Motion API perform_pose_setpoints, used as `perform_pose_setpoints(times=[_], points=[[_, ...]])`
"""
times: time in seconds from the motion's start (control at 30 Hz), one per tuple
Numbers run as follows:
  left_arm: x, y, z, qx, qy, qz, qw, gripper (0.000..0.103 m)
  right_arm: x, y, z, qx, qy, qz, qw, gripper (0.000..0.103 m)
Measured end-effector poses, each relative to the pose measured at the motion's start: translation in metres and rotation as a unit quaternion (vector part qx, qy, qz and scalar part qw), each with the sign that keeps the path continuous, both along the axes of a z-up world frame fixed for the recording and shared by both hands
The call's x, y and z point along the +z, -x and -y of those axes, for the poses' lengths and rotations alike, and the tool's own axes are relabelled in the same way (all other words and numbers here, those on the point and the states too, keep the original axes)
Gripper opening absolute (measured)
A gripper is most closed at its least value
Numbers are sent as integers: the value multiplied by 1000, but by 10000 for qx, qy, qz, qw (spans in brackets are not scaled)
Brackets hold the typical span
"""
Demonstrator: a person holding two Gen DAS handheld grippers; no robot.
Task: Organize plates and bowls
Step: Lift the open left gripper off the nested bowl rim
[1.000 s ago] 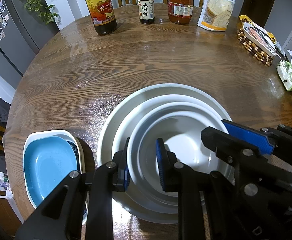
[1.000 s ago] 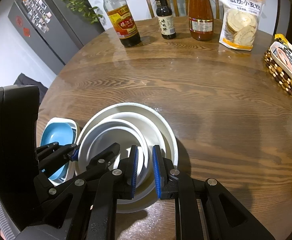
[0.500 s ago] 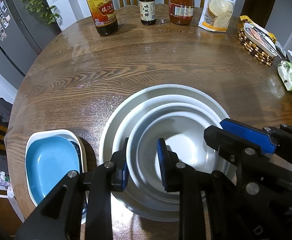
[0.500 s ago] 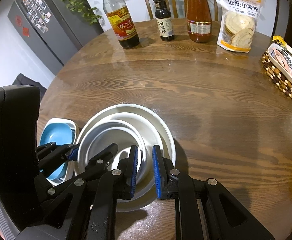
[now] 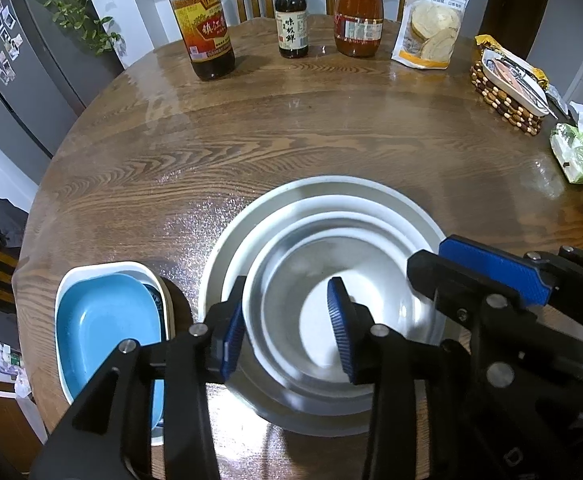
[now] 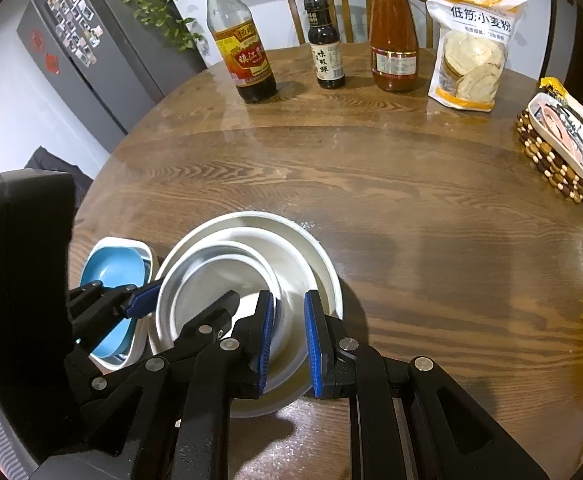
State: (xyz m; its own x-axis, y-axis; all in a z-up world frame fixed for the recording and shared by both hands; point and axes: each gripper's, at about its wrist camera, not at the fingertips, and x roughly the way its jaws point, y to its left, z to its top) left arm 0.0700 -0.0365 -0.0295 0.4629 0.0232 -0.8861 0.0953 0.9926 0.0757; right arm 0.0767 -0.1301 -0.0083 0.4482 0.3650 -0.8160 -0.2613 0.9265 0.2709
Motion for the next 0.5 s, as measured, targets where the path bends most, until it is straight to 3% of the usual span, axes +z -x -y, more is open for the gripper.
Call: perform_pose_setpoints(times=[0.2,0.3,0.5], points=[[3,2,2,7,-27,63,10000,46,1,2,1,-16,-5,32,10000,16],[6,4,3,15,-85,135,9999,53,2,2,1,-33,-13,47,10000,16],[8,6,4,24,-125,179,9998,54,3,3,2,-46,-8,50,10000,18]])
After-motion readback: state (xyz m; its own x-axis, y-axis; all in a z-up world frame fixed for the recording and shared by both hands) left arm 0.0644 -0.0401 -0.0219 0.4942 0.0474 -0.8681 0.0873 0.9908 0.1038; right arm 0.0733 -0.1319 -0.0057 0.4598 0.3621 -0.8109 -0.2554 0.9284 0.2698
